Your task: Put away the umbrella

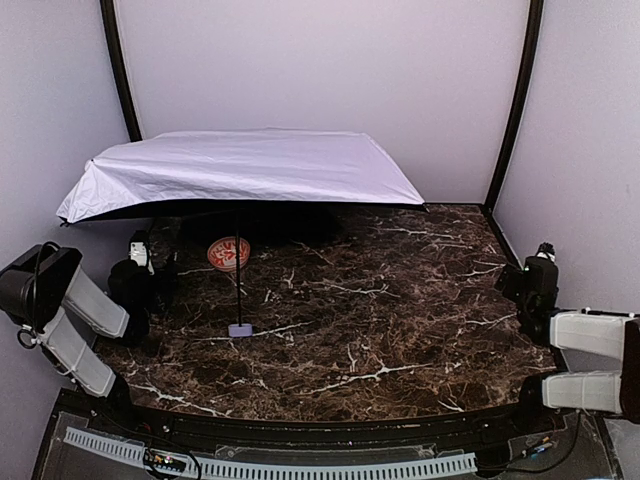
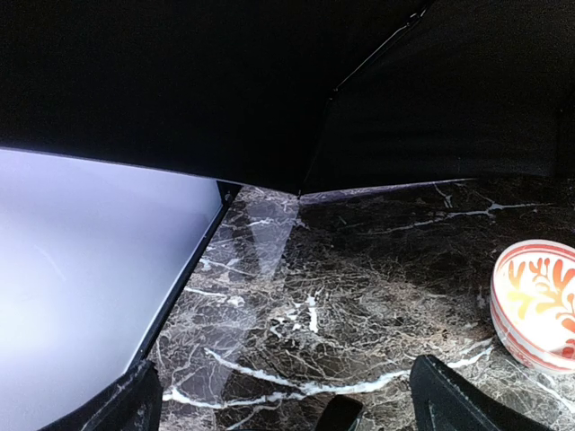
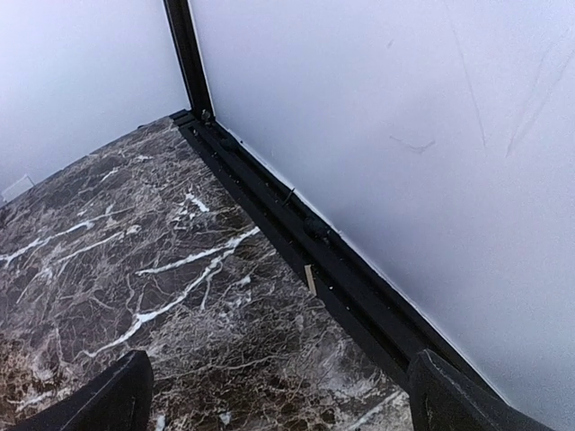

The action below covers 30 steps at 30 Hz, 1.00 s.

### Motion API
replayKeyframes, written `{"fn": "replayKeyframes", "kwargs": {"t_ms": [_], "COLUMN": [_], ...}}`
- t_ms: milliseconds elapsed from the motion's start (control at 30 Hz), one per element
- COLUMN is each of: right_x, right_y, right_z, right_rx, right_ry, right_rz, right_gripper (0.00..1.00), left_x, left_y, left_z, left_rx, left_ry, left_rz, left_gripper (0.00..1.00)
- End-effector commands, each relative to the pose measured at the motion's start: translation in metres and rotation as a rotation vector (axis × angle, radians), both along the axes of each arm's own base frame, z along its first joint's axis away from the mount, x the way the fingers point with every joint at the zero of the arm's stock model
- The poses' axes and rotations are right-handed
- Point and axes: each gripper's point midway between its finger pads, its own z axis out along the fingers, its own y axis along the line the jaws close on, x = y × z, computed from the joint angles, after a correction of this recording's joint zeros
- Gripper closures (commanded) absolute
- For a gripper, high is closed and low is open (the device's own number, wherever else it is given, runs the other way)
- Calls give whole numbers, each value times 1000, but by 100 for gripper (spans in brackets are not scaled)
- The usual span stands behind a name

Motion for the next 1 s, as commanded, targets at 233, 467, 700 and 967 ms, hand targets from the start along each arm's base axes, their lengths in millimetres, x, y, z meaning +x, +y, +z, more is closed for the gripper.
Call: {"fn": "replayKeyframes", "kwargs": {"t_ms": [233,467,700,967], "right_x": [3,-4,-23,-33], "right_y": [43,123,170,292], "right_z": [70,96,58,91], "right_rx": [42,336,597,504], "right_ry": [-241,-301,-123,-68], "right_rz": [274,679,751,932], "right_gripper": [0,3,15,22], "left_x": [3,3,4,3], "left_y": [-3,2,28,-34], "left_z": [10,10,36,70], "left_rx": [0,-16,-27,-51], "left_ry": [-28,-12,28,-158], "left_rz": [-29,-1,193,-107], "left_gripper": [1,1,1,13]}}
